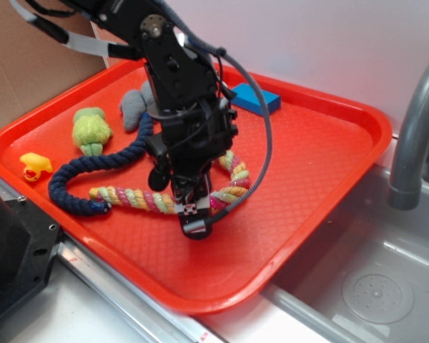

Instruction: Grab the multicolored rope.

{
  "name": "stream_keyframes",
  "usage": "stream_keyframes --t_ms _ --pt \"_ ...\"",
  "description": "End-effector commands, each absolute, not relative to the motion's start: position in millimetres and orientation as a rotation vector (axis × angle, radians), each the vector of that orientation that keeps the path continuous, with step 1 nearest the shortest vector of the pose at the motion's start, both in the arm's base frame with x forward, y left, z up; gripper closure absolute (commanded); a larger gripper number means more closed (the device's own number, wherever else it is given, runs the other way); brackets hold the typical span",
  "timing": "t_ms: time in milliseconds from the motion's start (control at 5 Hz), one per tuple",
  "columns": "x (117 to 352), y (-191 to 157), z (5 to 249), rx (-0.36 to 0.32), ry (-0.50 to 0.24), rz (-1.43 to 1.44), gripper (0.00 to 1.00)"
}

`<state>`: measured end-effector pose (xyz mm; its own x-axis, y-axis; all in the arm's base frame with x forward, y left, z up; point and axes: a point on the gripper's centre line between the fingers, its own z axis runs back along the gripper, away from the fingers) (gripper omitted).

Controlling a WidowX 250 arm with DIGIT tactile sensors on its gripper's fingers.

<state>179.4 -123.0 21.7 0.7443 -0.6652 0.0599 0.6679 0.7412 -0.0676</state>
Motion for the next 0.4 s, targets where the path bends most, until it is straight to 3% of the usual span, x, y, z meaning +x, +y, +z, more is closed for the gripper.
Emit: stream_keyframes --t_ms 0,200 --pt "176 -125 49 -0.04 -0.001 -0.707 1.0" --pt "171 -99 99 -0.005 -0.017 -0.479 1.0"
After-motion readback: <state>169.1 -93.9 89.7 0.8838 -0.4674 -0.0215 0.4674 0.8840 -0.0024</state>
